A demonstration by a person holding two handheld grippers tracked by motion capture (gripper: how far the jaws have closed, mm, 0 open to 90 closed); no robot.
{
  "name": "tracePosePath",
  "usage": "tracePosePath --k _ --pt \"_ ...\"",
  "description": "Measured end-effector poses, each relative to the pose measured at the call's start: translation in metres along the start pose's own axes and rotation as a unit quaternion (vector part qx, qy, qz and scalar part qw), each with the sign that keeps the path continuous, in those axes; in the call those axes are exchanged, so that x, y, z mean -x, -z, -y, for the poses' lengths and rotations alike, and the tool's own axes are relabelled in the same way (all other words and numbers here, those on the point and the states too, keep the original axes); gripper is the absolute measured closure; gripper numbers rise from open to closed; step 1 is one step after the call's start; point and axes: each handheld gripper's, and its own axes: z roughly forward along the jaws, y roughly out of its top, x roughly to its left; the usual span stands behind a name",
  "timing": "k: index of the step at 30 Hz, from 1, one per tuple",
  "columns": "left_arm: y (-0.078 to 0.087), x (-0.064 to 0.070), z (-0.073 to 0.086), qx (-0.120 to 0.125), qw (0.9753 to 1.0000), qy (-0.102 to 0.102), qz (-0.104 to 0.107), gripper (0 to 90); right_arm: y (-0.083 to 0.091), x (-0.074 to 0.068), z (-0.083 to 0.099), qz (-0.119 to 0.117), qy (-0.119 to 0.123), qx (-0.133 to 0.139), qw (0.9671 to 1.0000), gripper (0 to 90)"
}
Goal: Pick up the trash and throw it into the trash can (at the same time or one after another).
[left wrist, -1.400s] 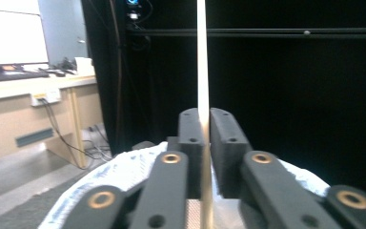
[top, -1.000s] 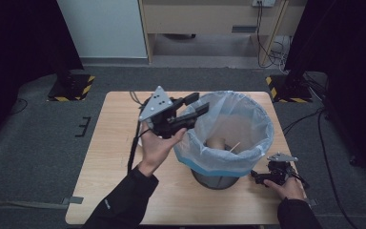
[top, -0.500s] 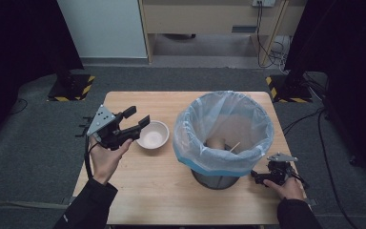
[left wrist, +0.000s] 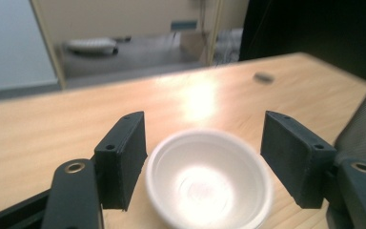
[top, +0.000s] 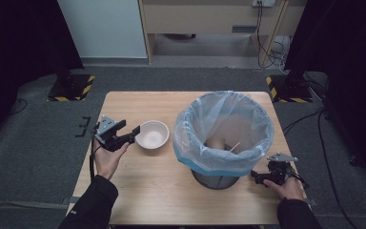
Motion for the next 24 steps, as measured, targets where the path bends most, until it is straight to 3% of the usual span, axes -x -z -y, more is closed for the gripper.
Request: tracePosePath --k 9,16,19,24 --pt "-0.033 -0.014 0.03 -0.066 0.9976 0.006 -0.019 33.6 0.0 0.0 0.0 0.0 0.0 0.0 1.0 0.5" --pt "-0.046 -0.018 0.037 -0.087 0.9958 0.012 -0.027 34.4 0.0 0.0 0.0 0.0 0.0 0.001 1.0 0.5" --pt "-0.052 -0.022 0.041 -0.091 0.995 0.035 -0.021 34.6 0.0 0.0 0.0 0.001 0.001 0.0 1.0 0.5" --pt "-0.057 -0.024 0.045 -0.102 0.9938 0.039 -0.022 38.5 0.0 0.0 0.0 0.0 0.0 0.0 1.0 0.5"
